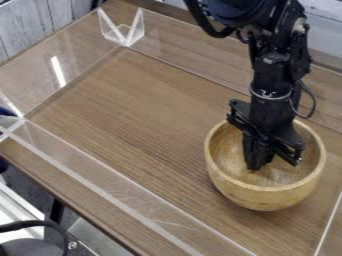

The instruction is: Put the green block in the brown bowl

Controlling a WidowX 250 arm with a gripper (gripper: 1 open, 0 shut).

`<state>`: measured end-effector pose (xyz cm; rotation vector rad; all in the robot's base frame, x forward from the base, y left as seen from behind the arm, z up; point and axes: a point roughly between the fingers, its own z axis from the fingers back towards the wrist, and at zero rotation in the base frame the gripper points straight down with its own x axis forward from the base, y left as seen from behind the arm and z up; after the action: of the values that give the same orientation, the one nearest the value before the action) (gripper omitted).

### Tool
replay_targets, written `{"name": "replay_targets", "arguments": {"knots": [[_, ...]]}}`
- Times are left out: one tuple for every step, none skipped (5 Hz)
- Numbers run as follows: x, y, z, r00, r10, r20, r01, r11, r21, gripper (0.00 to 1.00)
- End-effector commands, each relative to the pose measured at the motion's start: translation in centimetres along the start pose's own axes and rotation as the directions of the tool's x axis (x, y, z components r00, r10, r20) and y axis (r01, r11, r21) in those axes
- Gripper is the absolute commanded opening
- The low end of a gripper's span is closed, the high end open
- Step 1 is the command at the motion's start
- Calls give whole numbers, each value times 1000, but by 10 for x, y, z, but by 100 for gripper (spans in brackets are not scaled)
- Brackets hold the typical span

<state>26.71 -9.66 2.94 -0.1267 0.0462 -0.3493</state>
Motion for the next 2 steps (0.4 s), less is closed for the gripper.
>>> {"name": "replay_targets", "arguments": {"knots": [[4, -5, -5, 1000, -27, -4, 27, 1000, -10, 0], [4, -7, -11, 999, -35, -18, 35, 999, -16, 0]]}}
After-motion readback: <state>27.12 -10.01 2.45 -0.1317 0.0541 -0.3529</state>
